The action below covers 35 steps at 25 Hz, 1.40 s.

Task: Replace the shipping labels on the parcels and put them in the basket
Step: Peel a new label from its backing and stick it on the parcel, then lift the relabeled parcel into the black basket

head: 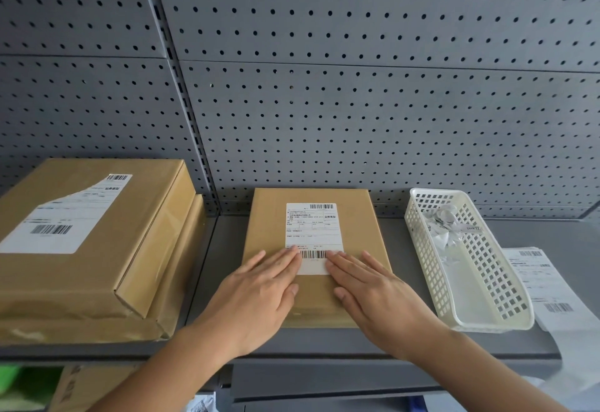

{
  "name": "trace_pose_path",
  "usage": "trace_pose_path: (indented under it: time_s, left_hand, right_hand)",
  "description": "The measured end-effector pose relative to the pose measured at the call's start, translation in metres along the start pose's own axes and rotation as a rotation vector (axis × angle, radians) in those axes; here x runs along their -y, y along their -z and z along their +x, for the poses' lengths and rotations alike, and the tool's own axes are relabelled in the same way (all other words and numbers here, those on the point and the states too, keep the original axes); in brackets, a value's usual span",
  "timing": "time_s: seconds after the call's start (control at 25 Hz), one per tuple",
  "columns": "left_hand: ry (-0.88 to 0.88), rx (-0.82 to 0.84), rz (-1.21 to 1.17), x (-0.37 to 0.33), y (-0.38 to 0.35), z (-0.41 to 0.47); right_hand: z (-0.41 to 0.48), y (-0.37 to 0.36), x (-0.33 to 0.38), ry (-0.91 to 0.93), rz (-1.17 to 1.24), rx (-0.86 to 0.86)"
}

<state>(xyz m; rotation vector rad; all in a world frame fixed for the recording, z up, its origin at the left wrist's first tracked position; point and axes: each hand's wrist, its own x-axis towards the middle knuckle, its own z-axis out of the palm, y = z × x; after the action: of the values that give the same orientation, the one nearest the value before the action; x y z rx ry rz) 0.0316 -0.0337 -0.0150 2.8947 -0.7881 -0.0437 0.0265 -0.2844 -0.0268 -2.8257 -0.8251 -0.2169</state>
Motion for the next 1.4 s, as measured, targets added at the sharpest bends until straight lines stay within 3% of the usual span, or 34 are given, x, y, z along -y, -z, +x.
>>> trace_pose_path:
  time_s: [0.44, 0.56, 0.8, 0.92, 1.0, 1.16, 1.4]
  left_hand:
    - [0.067, 0.017, -0.041, 0.009, 0.009, -0.01]
    - [0.162, -0.006, -0.137, 0.008, 0.017, -0.009]
    - [0.581, -0.045, -0.64, 0.015, 0.017, 0.0]
    - [0.695, -0.053, -0.939, 0.016, 0.008, 0.008]
    - [0.736, -0.112, -1.031, 0.017, 0.003, 0.01]
    - [0.716, -0.244, -1.064, 0.009, 0.012, 0.003]
    - [0.481, -0.437, -1.14, -0.018, 0.066, 0.0]
  right_hand:
    - [-0.015, 0.01, -0.015, -0.086, 0.053, 0.004]
    - [-0.016, 0.015, -0.014, -0.117, 0.132, -0.012]
    - [-0.001, 0.023, -0.021, -0.635, 0.648, 0.009]
    - [0.01, 0.025, -0.016, -0.843, 0.958, 0.024]
    - [0.013, 0.027, -0.011, -0.901, 1.036, 0.011]
    - [0.008, 0.035, 0.005, -0.928, 1.066, -0.081]
    - [-0.012, 0.078, 0.016, -0.89, 0.987, -0.323]
